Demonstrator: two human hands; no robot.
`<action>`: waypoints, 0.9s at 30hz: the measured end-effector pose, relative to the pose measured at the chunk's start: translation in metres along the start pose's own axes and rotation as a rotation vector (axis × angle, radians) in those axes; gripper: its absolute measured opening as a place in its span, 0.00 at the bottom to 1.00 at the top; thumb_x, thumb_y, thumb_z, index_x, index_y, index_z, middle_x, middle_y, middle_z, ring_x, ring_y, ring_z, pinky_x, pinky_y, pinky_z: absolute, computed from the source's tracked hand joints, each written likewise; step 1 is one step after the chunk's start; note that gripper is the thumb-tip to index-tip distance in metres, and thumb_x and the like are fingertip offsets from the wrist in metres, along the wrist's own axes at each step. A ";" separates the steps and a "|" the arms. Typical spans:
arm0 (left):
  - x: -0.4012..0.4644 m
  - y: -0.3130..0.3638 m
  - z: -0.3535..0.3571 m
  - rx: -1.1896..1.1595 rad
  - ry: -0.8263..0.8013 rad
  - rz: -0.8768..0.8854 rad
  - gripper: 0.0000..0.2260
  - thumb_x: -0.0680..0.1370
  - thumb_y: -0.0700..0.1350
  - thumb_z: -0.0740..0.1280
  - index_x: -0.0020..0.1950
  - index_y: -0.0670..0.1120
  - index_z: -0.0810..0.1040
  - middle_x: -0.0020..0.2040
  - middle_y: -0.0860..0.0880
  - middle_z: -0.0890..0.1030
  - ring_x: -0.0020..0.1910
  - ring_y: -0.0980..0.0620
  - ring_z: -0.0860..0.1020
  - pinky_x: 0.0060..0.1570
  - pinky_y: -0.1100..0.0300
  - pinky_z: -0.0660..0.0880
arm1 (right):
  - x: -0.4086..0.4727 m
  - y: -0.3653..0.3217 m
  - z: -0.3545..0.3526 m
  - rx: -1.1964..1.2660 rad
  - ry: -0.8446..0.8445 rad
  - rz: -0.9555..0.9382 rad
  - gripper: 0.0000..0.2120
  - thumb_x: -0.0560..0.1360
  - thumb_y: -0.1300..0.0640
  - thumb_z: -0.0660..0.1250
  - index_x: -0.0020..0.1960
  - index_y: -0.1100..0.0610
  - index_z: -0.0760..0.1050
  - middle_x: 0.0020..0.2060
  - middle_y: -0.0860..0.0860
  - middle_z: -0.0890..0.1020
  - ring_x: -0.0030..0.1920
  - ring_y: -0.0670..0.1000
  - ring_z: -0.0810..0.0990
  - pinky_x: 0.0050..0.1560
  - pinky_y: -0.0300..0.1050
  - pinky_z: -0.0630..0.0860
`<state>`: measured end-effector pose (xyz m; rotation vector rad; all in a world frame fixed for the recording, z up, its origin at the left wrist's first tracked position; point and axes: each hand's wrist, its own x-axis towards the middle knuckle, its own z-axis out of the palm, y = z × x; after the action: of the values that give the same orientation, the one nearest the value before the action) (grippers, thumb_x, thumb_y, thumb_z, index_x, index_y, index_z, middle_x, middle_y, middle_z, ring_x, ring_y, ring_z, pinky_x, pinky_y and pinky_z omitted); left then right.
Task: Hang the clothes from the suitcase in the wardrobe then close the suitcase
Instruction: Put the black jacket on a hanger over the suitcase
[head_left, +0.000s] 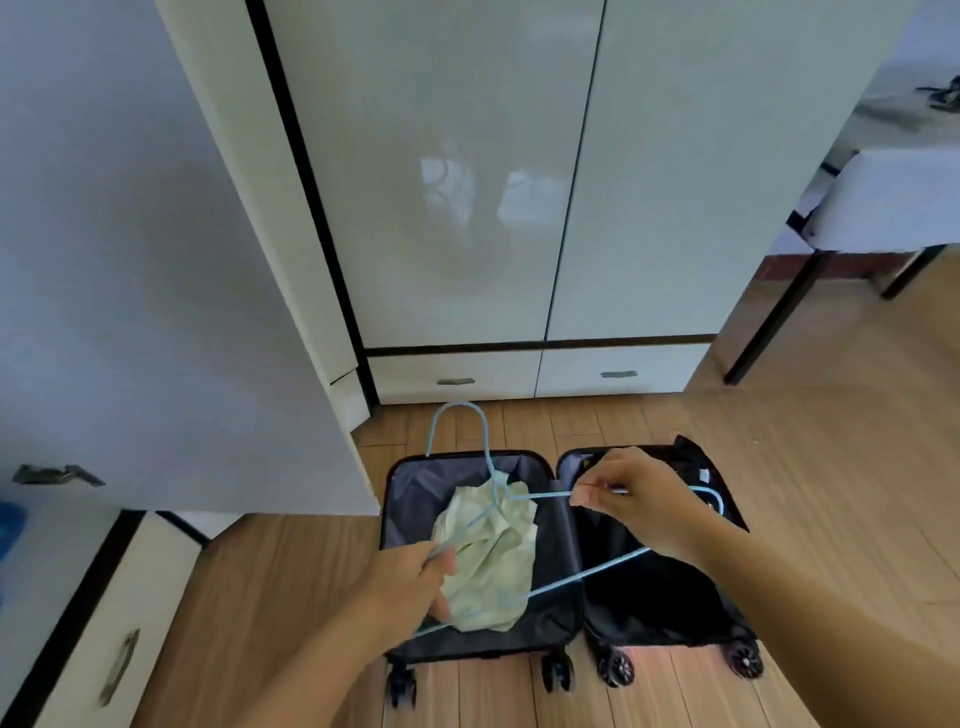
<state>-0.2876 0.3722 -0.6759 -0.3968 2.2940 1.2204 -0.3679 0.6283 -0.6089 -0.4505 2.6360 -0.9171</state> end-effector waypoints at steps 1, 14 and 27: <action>0.013 -0.013 0.010 0.013 -0.050 0.001 0.15 0.82 0.53 0.55 0.46 0.49 0.78 0.31 0.50 0.83 0.40 0.53 0.80 0.51 0.59 0.73 | 0.007 0.018 0.020 -0.014 0.018 0.013 0.06 0.75 0.51 0.68 0.41 0.41 0.78 0.41 0.41 0.77 0.50 0.43 0.72 0.53 0.40 0.67; 0.159 -0.153 0.080 -0.302 -0.288 -0.007 0.13 0.82 0.55 0.56 0.65 0.56 0.71 0.50 0.41 0.84 0.41 0.47 0.80 0.38 0.56 0.76 | 0.117 0.156 0.206 0.113 0.413 0.037 0.07 0.75 0.55 0.69 0.53 0.53 0.80 0.51 0.48 0.73 0.51 0.43 0.72 0.47 0.24 0.64; 0.255 -0.144 0.174 -0.165 0.098 0.178 0.07 0.80 0.45 0.61 0.58 0.49 0.72 0.42 0.39 0.82 0.23 0.51 0.77 0.24 0.61 0.72 | 0.078 0.369 0.262 -0.177 0.097 0.946 0.21 0.75 0.49 0.59 0.67 0.41 0.70 0.71 0.53 0.64 0.70 0.58 0.59 0.65 0.52 0.62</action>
<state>-0.3792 0.4323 -0.9989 -0.3215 2.3598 1.5160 -0.4057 0.7312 -1.0552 0.7742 2.5374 -0.3889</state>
